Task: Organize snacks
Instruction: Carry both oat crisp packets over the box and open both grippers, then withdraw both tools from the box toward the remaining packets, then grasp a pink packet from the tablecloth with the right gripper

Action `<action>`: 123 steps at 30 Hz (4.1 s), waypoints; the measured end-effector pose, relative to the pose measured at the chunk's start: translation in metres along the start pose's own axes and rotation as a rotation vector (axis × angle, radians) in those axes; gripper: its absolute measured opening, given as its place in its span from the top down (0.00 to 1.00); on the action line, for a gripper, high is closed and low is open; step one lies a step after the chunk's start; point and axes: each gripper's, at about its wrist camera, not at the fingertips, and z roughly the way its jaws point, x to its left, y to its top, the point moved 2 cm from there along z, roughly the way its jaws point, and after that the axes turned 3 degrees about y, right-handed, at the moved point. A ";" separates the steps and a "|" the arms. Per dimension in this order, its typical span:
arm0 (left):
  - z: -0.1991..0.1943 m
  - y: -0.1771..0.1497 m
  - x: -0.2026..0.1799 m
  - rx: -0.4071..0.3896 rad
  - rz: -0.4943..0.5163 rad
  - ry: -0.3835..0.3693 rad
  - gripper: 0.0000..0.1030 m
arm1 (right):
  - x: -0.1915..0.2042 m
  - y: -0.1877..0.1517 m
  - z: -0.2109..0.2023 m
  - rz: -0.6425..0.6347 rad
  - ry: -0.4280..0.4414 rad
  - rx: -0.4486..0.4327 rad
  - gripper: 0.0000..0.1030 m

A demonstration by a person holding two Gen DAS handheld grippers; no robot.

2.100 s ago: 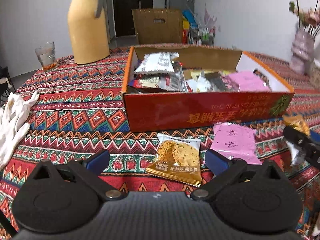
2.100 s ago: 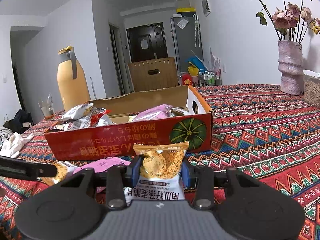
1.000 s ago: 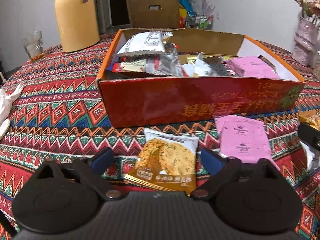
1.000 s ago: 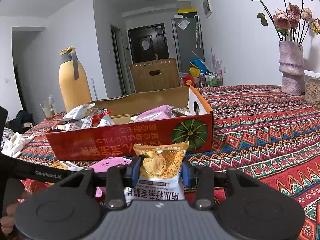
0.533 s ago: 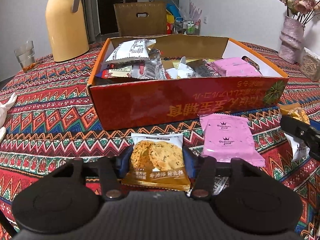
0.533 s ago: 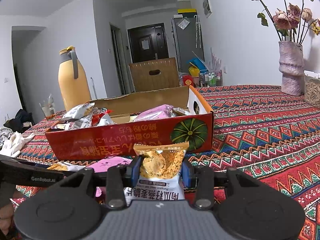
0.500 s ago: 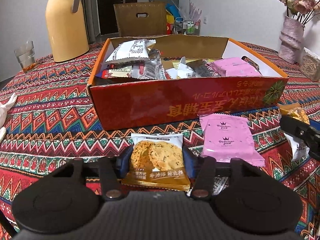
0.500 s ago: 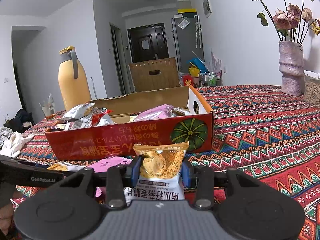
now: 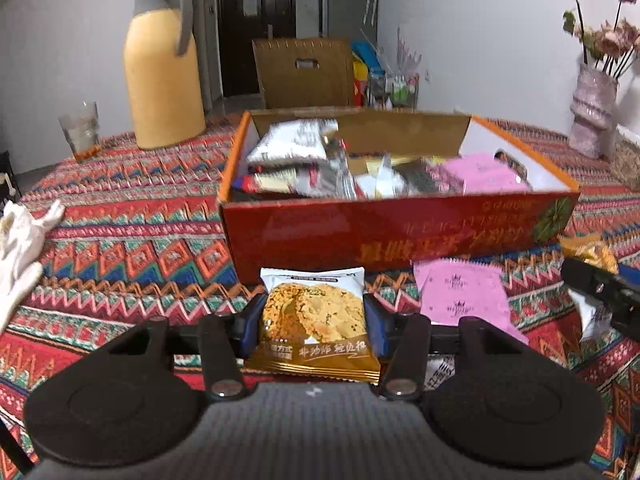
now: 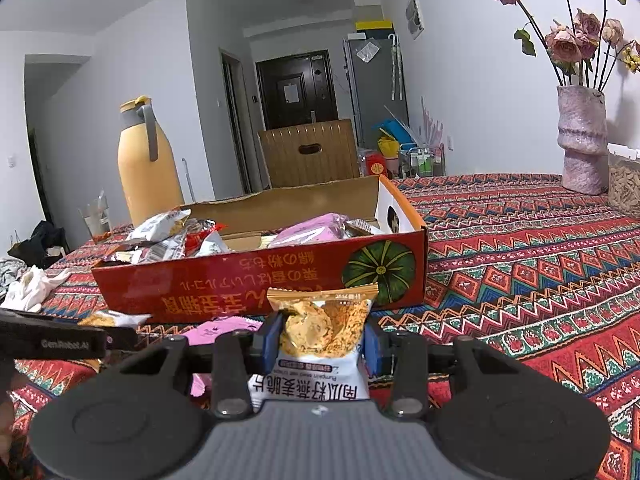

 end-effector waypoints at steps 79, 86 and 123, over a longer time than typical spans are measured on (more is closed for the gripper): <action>0.019 0.106 -0.018 -0.247 -0.183 0.056 0.00 | -0.016 0.093 0.073 -0.016 -0.034 -0.134 0.00; 0.003 0.110 -0.018 -0.263 -0.177 0.083 0.00 | -0.014 0.098 0.061 -0.033 -0.036 -0.154 0.00; -0.026 0.010 0.047 -0.080 -0.122 0.099 0.00 | 0.058 0.034 0.031 -0.112 0.039 0.192 0.00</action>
